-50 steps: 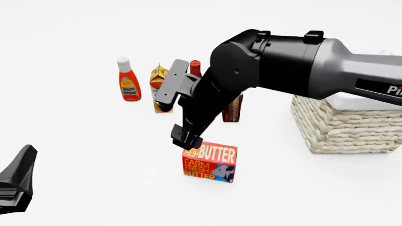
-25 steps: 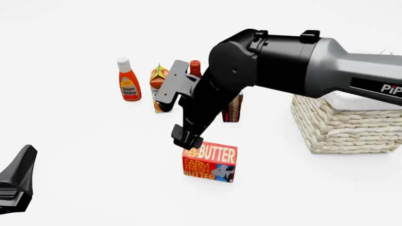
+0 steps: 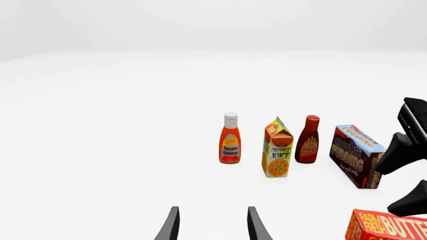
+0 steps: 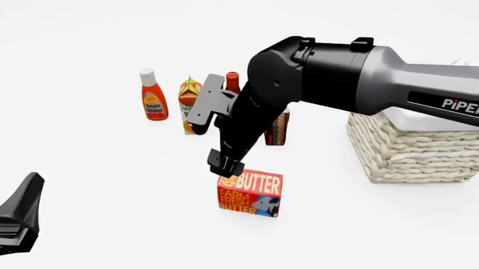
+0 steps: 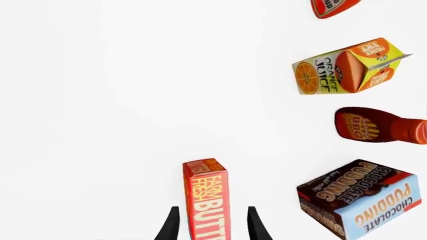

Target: Pick the butter and place it in the basket.

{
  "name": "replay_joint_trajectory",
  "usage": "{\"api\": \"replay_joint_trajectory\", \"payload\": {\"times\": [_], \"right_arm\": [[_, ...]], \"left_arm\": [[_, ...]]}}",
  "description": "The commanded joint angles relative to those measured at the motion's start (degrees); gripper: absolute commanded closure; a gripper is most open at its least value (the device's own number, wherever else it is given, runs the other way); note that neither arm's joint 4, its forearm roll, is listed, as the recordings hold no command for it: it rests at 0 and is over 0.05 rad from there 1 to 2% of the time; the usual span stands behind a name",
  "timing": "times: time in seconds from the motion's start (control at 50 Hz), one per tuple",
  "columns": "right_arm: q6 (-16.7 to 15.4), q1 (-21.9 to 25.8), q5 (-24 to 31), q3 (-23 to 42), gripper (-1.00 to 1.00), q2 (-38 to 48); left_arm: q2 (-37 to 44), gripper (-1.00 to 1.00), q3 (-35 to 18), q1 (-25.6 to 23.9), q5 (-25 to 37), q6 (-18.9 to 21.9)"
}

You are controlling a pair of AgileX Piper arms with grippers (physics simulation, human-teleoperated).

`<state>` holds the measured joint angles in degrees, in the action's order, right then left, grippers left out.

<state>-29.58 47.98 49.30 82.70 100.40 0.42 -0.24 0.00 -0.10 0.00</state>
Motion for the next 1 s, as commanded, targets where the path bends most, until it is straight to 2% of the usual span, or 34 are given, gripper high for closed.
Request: {"api": "replay_joint_trajectory", "payload": {"times": [0.02,0.22,1.0], "right_arm": [[-1.4,-0.1,0.1,0.4,-1.0,0.6],[-2.6,-0.7,0.3,1.2,-1.0,1.6],[-1.3,0.3,-1.5,-1.1,-1.0,1.9]], "left_arm": [[0.0,-1.0,0.0,0.0,0.0,0.0],[0.0,-1.0,0.0,0.0,0.0,0.0],[0.0,-1.0,0.0,0.0,0.0,0.0]]}}
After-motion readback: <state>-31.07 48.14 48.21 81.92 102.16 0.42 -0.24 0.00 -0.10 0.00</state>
